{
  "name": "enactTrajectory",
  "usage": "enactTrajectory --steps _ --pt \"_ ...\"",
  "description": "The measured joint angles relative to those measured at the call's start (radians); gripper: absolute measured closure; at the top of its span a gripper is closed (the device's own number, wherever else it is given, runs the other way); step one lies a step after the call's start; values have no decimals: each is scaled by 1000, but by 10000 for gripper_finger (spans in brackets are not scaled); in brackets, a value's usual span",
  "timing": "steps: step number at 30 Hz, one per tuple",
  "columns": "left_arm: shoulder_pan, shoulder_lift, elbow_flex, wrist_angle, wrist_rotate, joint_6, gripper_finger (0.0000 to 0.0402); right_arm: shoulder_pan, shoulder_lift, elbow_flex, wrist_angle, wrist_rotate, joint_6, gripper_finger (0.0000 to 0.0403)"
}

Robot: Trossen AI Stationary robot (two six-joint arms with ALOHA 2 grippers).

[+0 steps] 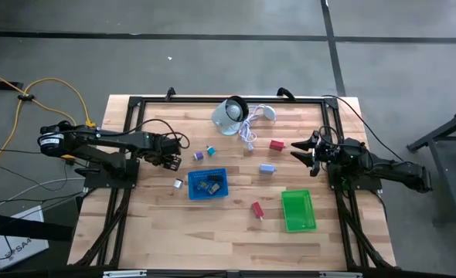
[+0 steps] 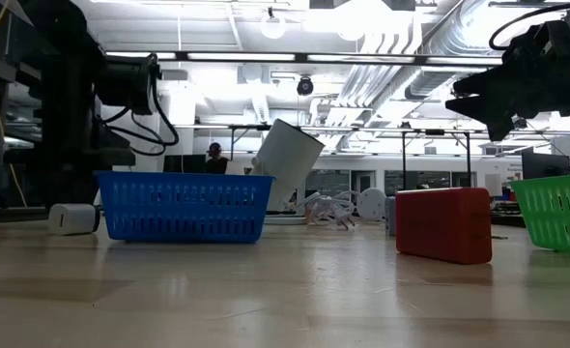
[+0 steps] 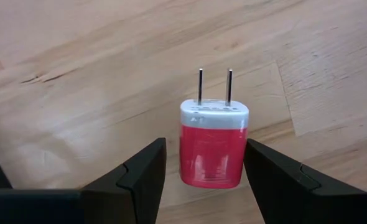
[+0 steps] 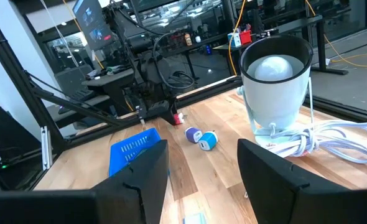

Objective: Pick & Place Office items
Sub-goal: Put the pink charger adapter into the green bin

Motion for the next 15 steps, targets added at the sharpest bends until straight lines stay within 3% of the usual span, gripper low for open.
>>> enactTrajectory --steps 15 --pt "0 0 0 -1 0 -2 259 0 0 0 0 0 0 224"
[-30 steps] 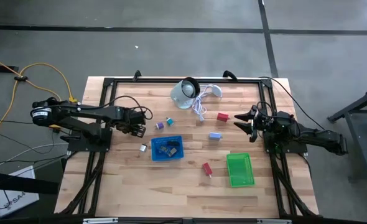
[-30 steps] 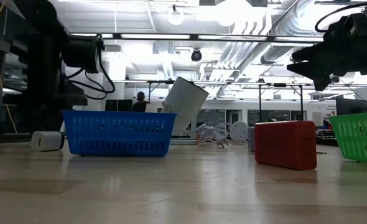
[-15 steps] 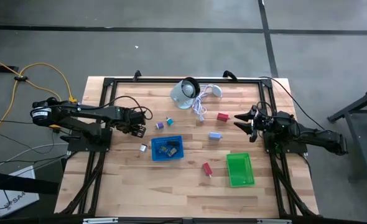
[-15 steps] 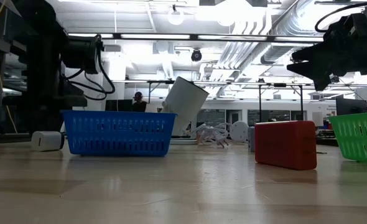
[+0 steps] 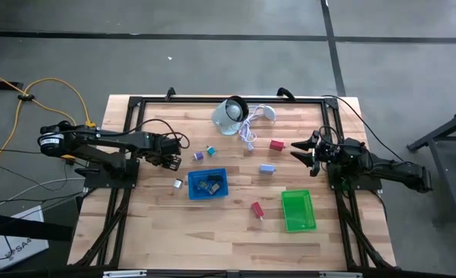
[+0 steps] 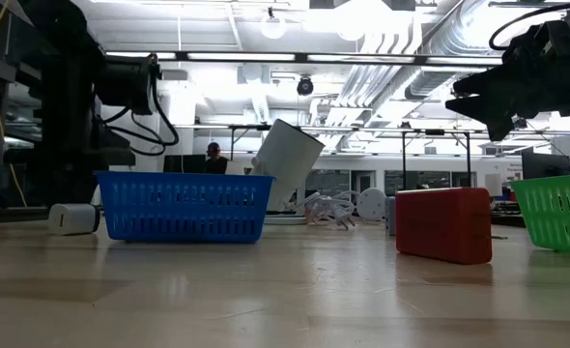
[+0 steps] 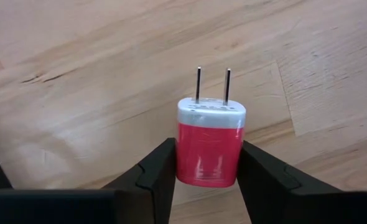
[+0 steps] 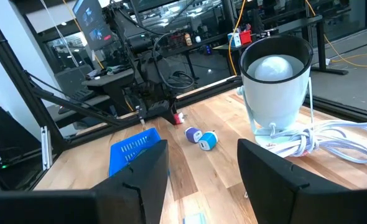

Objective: Pick & Place Office items
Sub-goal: Put the pink charger adapter into the green bin

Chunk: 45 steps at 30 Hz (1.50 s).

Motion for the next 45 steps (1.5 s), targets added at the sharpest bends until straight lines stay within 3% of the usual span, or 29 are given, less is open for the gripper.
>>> enactTrajectory --steps 15,26,33,45 --pt "0 -41 0 31 7 28 263 0 0 0 0 0 0 224" --pt "0 -138 70 198 21 309 263 0 0 0 0 0 0 224" --pt "-4 -64 229 202 27 474 263 0 0 0 0 0 0 224" --pt "-98 187 488 247 44 705 264 0 0 0 0 0 0 224"
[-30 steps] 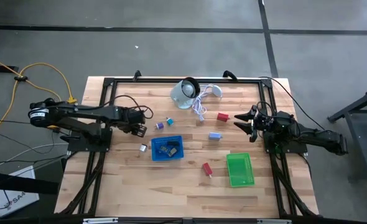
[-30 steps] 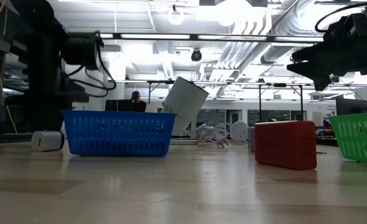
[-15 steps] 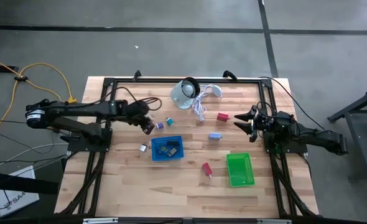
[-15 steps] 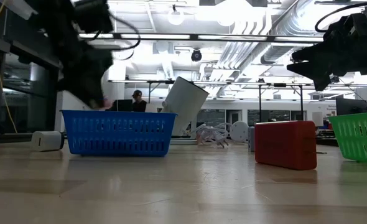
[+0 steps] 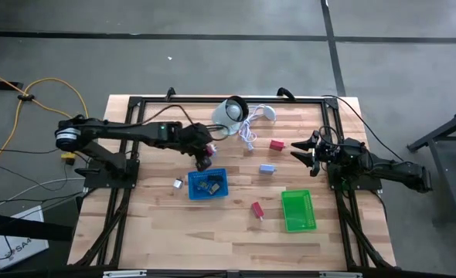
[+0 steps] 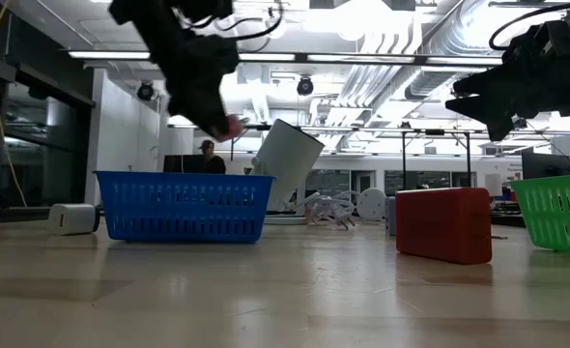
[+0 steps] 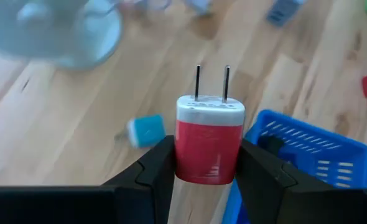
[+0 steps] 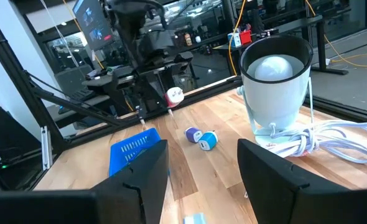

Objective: Pick & Place Office items
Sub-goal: Put the pink charger adapter into the green bin

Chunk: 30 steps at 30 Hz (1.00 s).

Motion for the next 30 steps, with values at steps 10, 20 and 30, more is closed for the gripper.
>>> enactTrajectory --steps 10,20,30 --pt "-73 103 72 164 66 208 264 0 0 0 0 1 0 224" --pt "-106 103 72 205 64 214 263 0 0 0 0 1 0 224" --pt "-135 103 72 205 64 221 263 0 0 0 0 0 0 224"
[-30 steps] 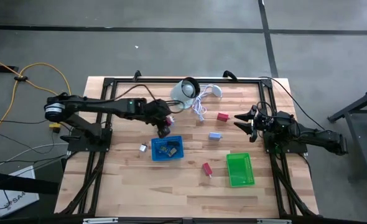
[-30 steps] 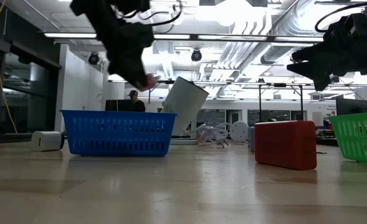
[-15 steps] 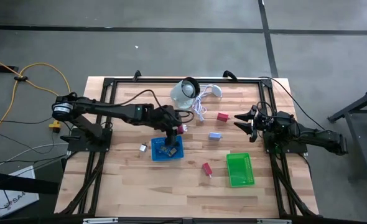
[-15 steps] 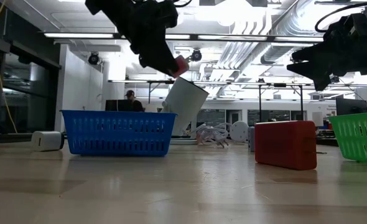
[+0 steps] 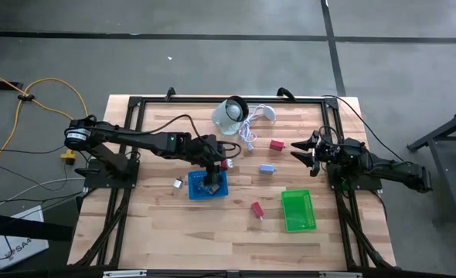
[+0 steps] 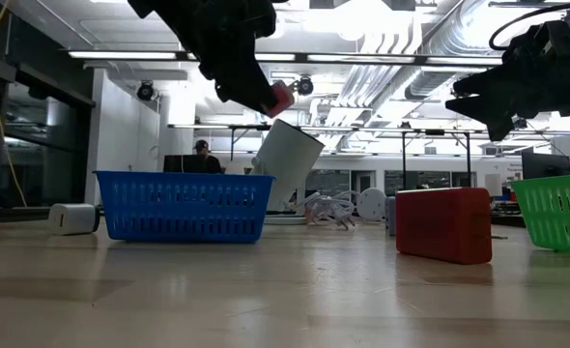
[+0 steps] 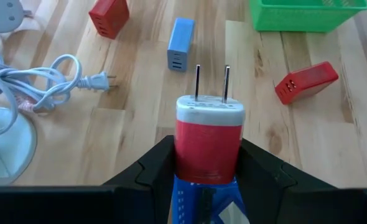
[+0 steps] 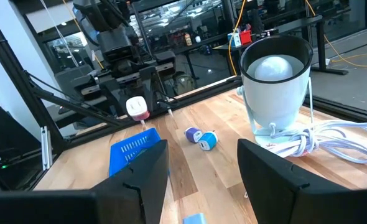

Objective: Pick & Place Office items
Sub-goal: Put the pink charger adapter into the green bin

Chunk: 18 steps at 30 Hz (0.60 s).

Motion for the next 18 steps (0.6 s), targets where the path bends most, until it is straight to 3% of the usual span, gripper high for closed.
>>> enactTrajectory --steps 14,18 --pt "-22 0 0 12 -2 1 263 0 0 0 10 1 0 224" --pt "-22 0 0 17 -2 28 263 2 1 0 69 -50 -2 224"
